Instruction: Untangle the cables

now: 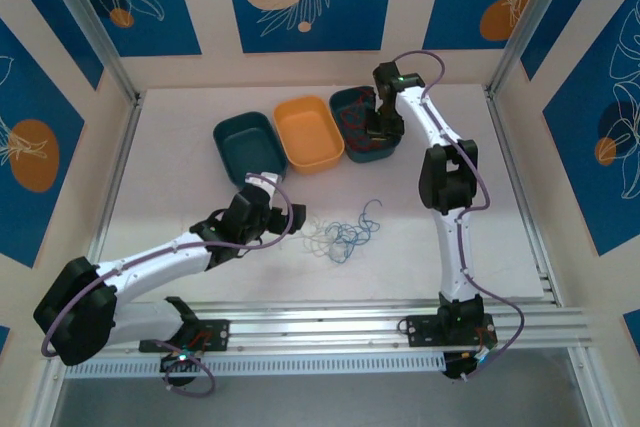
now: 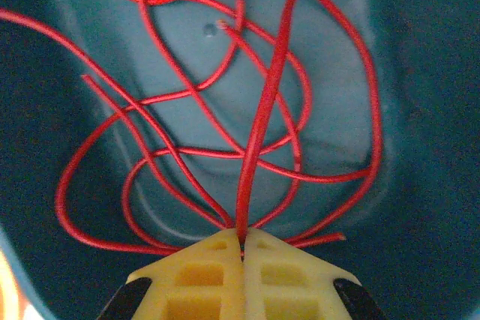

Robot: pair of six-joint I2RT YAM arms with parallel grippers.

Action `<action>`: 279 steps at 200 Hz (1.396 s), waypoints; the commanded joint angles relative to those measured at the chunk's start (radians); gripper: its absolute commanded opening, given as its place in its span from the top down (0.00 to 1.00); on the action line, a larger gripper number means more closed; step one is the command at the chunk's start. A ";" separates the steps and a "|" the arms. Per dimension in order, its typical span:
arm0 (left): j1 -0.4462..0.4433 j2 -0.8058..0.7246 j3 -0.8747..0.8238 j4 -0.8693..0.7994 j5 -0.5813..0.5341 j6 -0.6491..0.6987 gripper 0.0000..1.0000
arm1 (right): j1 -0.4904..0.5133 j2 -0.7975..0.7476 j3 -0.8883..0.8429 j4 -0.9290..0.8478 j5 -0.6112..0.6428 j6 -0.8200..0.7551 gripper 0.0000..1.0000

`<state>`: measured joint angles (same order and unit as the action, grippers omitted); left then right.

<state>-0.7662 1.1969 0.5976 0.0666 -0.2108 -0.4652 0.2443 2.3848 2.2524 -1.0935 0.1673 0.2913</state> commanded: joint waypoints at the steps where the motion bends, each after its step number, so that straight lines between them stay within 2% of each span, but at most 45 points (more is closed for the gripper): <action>1: 0.006 -0.019 -0.014 0.011 0.007 -0.013 0.00 | 0.023 -0.054 0.018 -0.004 -0.056 0.021 1.00; 55: 0.007 -0.009 -0.015 0.025 0.011 -0.014 0.00 | 0.028 -0.137 -0.075 0.038 -0.093 0.029 1.00; 148: 0.007 -0.003 -0.015 0.028 0.013 -0.018 0.00 | 0.012 0.025 0.030 -0.025 -0.112 0.032 1.00; 185: 0.007 -0.003 -0.013 0.027 0.009 -0.015 0.00 | 0.033 0.003 0.040 -0.052 -0.081 0.028 1.00; 197: 0.006 -0.002 -0.012 0.027 0.011 -0.013 0.00 | 0.041 -0.027 0.029 -0.055 -0.064 0.029 0.96; 224: 0.006 0.000 -0.009 0.033 0.015 -0.011 0.00 | 0.052 -0.111 -0.020 -0.046 -0.033 0.032 0.78; 279: 0.007 -0.016 -0.013 0.030 0.014 -0.013 0.00 | 0.066 -0.301 -0.141 -0.028 0.052 0.049 0.65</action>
<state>-0.7658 1.1973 0.5957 0.0734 -0.2104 -0.4725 0.3065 2.1994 2.1609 -1.1145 0.1692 0.3241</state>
